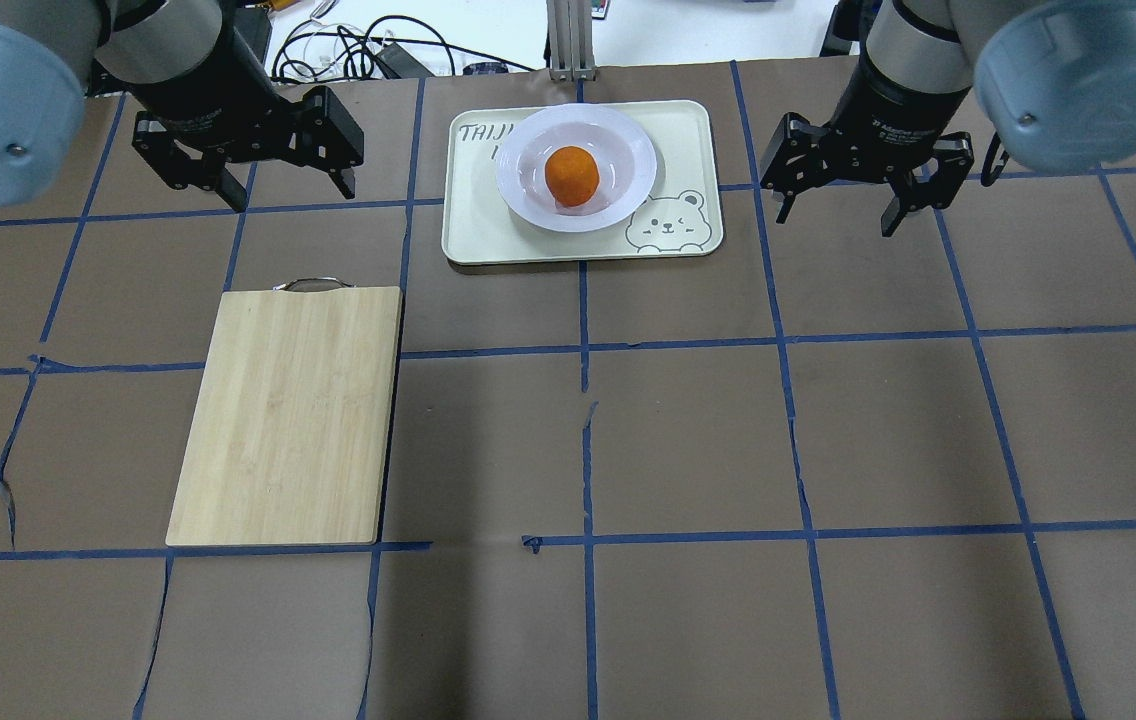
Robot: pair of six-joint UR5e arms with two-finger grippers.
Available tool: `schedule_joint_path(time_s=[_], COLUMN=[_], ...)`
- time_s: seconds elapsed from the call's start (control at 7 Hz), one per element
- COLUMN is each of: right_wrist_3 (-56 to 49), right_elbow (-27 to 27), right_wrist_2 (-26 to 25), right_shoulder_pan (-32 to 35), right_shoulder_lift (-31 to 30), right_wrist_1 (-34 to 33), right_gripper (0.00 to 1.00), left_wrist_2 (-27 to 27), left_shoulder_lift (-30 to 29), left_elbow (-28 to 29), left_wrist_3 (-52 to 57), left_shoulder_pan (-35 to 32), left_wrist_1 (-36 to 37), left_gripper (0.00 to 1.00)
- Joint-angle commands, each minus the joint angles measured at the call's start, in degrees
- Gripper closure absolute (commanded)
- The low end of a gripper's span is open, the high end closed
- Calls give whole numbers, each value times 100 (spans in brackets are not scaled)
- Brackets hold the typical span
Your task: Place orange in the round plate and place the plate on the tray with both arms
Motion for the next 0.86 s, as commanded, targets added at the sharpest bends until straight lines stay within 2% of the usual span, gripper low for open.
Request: schedule_joint_path(time_s=[0.0,0.71], right_wrist_3=[-45,-98], right_elbow=[167,176], right_wrist_2=[-127,-100], right_shoulder_pan=[76,94], right_shoulder_lift=[-376,-377], right_wrist_1=[69,95], right_gripper=[0,0], left_wrist_2=[5,-13], left_shoulder_lift=[0,0], left_elbow=[0,9], left_wrist_3=[20,205], left_shoulder_pan=[0,9], left_wrist_1=[-1,-71], left_gripper=[0,0])
